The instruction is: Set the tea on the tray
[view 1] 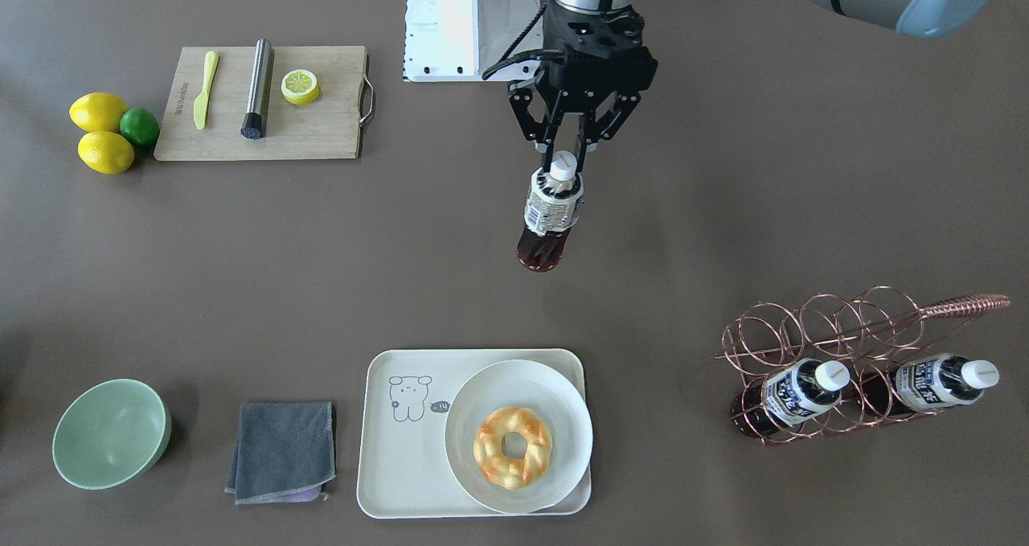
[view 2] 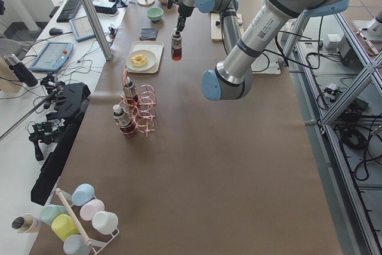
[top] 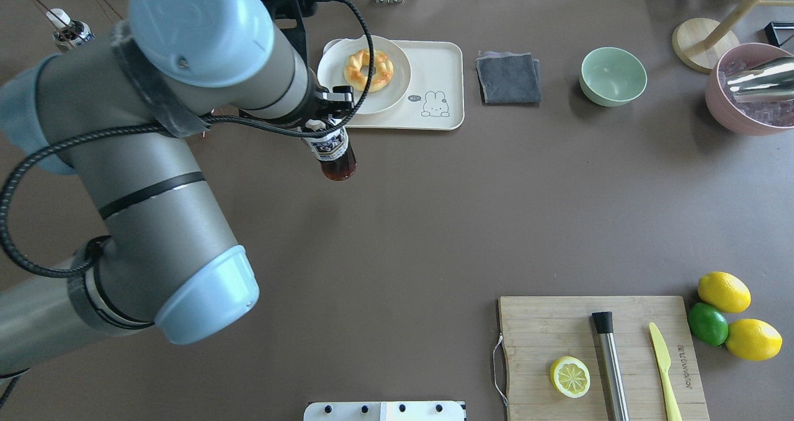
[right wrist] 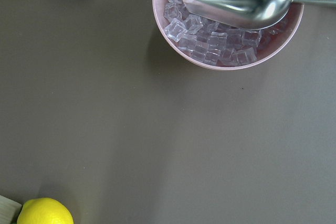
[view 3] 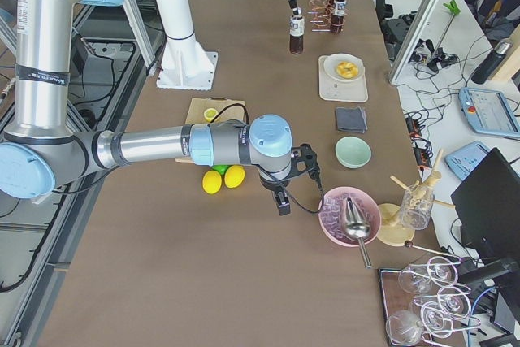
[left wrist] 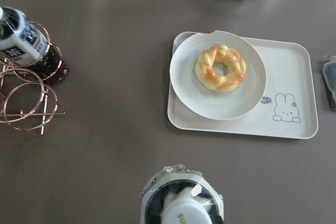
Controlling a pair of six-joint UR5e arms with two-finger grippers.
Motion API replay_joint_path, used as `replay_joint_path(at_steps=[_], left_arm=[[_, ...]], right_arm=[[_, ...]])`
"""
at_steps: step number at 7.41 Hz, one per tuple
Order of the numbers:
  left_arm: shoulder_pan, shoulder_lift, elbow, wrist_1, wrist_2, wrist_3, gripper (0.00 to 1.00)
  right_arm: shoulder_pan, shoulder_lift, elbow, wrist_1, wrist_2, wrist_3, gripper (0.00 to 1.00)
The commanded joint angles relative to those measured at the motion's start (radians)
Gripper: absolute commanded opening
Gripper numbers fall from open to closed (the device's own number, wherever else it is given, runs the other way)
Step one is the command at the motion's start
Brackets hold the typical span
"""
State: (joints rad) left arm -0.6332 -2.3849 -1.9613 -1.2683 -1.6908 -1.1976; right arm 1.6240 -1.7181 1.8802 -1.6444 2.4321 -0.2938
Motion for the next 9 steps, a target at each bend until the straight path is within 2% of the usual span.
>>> replay_joint_path(at_steps=[1,4,9], left_arm=[[0.125,-0.082,0.081,0.042,0.098,-0.06,0.0],[0.199,-0.094,0.09,0.059,0.122,-0.069,0.0],[0.224,-0.089,0.087,0.058,0.122,-0.086,0.0]], right_arm=[[-0.001,-0.001,0.007,0.0,0.001,0.001,1.0],[-0.001,-0.003,0.007,0.0,0.001,0.001,1.0],[-0.001,-0.008,0.005,-0.002,0.001,0.001,1.0]])
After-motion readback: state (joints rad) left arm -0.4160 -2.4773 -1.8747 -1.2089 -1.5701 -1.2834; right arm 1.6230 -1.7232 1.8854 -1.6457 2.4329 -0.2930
